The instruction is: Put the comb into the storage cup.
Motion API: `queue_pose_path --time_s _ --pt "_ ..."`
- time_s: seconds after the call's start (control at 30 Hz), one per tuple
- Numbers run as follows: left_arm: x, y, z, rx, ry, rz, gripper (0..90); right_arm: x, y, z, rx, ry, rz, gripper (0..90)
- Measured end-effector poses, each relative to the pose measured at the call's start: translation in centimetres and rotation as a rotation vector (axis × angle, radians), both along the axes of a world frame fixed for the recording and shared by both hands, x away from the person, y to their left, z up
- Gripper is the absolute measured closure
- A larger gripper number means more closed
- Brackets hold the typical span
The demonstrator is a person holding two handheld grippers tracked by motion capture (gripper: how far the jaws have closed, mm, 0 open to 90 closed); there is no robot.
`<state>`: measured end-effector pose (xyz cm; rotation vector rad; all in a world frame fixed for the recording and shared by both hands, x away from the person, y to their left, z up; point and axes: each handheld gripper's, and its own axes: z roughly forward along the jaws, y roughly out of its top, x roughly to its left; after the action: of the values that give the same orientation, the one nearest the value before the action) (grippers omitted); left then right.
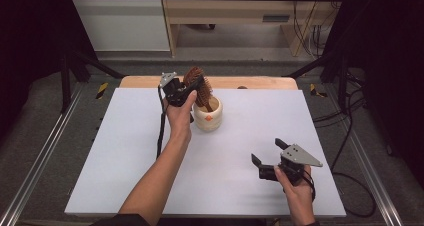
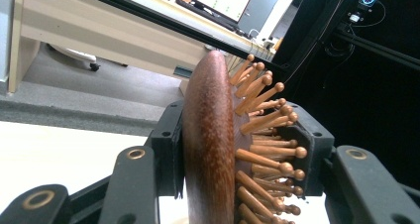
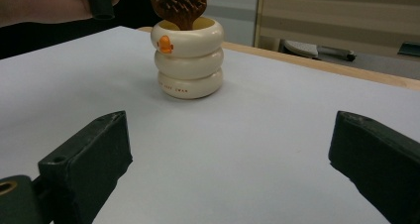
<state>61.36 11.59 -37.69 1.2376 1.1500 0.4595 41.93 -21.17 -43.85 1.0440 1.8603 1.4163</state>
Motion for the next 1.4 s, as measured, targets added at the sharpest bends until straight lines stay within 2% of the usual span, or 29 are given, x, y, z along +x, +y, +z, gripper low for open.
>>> queue_pose_path --time_s 1.4 --pt "0.0 1.1 -0.5 -0.023 0.005 -0.012 48.1 0.0 0.1 -0.1 0.003 0.006 0.007 3.2"
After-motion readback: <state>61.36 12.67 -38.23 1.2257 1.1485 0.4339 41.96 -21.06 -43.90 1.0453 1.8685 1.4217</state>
